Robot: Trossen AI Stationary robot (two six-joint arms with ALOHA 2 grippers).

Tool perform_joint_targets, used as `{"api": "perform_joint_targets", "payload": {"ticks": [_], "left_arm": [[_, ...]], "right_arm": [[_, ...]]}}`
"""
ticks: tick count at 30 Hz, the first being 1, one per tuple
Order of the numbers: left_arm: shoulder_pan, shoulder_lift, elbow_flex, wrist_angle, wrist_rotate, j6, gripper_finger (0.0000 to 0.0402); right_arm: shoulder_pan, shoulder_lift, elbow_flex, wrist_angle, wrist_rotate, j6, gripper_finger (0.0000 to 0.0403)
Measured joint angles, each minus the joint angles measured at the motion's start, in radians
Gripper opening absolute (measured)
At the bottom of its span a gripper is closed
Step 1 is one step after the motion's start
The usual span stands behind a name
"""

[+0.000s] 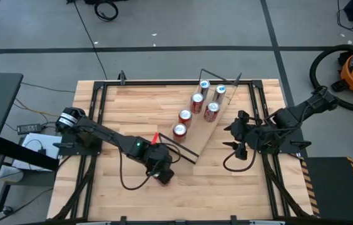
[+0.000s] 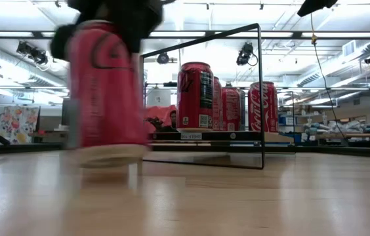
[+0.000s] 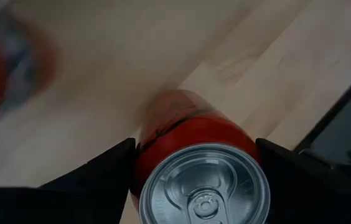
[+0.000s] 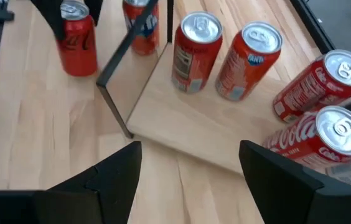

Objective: Place canned beverage on shelf
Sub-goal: Put the red-black soda can on the shelf aligned with the other red-black soda can

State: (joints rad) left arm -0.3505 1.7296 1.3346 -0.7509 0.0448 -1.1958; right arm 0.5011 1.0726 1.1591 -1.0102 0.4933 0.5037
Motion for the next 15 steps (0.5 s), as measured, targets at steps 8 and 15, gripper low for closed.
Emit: {"api": "perform_joint_targets", "payload": {"ticks": [8,15], "left_arm": [[0.063,0.031,0.008,0.078,0.081,0.041,0.0310],[0.066,0.053,0.073,0.047,0.038,0.107,0.0310]], "right_arm": [[0.000,-0.029,0.000,-0.004,-0.004,0.008,0.0279],[0.000,-0.041,0.000,-0.018,-0.004,0.028,0.0279]]}}
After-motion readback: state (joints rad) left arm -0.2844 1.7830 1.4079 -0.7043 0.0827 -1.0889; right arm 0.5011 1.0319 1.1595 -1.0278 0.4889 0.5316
